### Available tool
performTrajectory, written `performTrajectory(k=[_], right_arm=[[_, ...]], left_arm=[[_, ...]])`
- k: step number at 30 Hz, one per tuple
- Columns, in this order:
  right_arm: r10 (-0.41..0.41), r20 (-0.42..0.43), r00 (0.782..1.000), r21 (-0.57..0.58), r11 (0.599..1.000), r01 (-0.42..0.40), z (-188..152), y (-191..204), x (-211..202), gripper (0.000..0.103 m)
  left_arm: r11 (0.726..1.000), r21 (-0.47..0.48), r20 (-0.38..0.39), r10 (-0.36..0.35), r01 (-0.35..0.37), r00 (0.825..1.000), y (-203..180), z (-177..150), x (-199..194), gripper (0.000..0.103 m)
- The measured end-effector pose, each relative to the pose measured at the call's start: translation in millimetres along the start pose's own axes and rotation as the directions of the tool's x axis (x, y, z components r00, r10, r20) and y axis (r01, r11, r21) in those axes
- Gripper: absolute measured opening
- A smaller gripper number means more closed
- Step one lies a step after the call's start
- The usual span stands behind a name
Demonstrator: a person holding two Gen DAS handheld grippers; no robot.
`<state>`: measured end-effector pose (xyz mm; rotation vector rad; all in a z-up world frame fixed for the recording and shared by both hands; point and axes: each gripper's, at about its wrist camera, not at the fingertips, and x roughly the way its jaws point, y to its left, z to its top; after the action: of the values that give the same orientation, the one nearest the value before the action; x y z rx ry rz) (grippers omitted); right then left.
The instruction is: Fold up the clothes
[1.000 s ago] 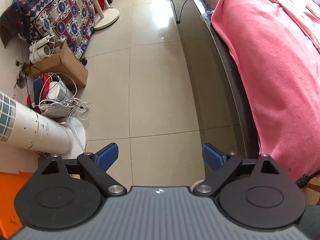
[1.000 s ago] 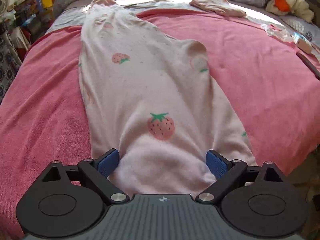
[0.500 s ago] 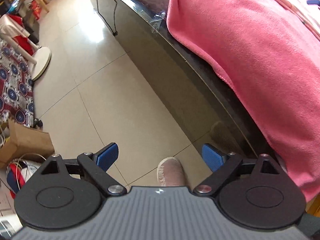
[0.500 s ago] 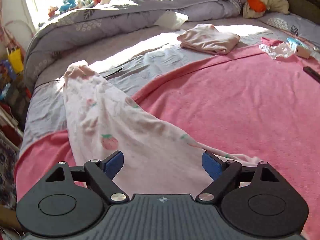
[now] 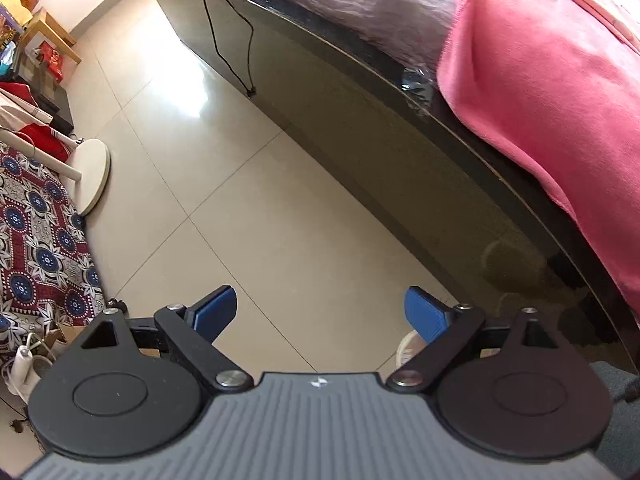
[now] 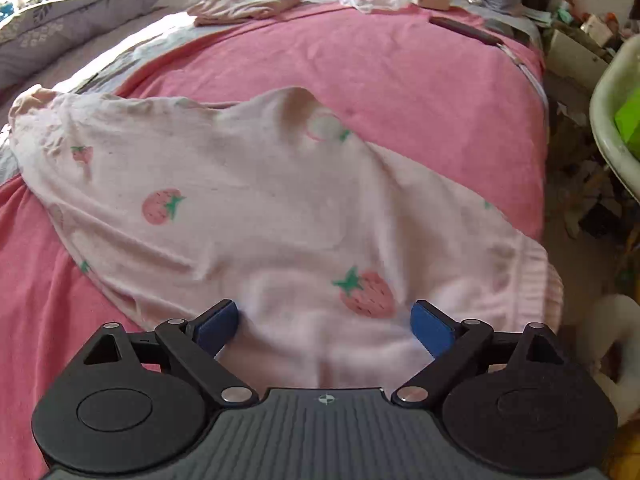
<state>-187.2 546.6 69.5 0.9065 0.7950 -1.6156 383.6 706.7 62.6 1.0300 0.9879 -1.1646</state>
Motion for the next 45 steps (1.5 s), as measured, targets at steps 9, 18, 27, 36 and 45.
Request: performTrajectory(k=[9,18,27,36,45], right_arm=[[0.182,0.073,0.981,-0.317,0.936,-0.15,49.3,66.5,-19.8,0.091],[0.454,-0.026,0.89,-0.617,0.694,-0.372,147.1,174.5,29.9,0.082],[0.481,-0.151,0.864,-0.752,0.511,-0.416,131.2,229.7,85.6,0.103],[0.561,-0.086,0.823,-0.726,0.53,-0.438,124.9,217.0,88.8,0.103],[0.584,-0.133,0.801,-0.757,0.461,-0.462,122.6,184.3,84.8,0.103]], left_arm=[[0.868,0.453,0.263,-0.348,0.203,0.9,-13.0,132.2,-16.8,0.092],[0.521,0.847,0.278,-0.607,0.109,0.744,-111.6,313.8,-43.4,0.092],[-0.038,0.998,-0.059,-0.693,0.045,0.718,-223.4,372.0,41.9,0.089],[-0.262,0.945,-0.325,-0.695,0.195,0.642,-287.1,406.1,94.8,0.085],[-0.261,0.922,-0.387,-0.676,0.287,0.627,-262.3,439.2,125.2,0.098]])
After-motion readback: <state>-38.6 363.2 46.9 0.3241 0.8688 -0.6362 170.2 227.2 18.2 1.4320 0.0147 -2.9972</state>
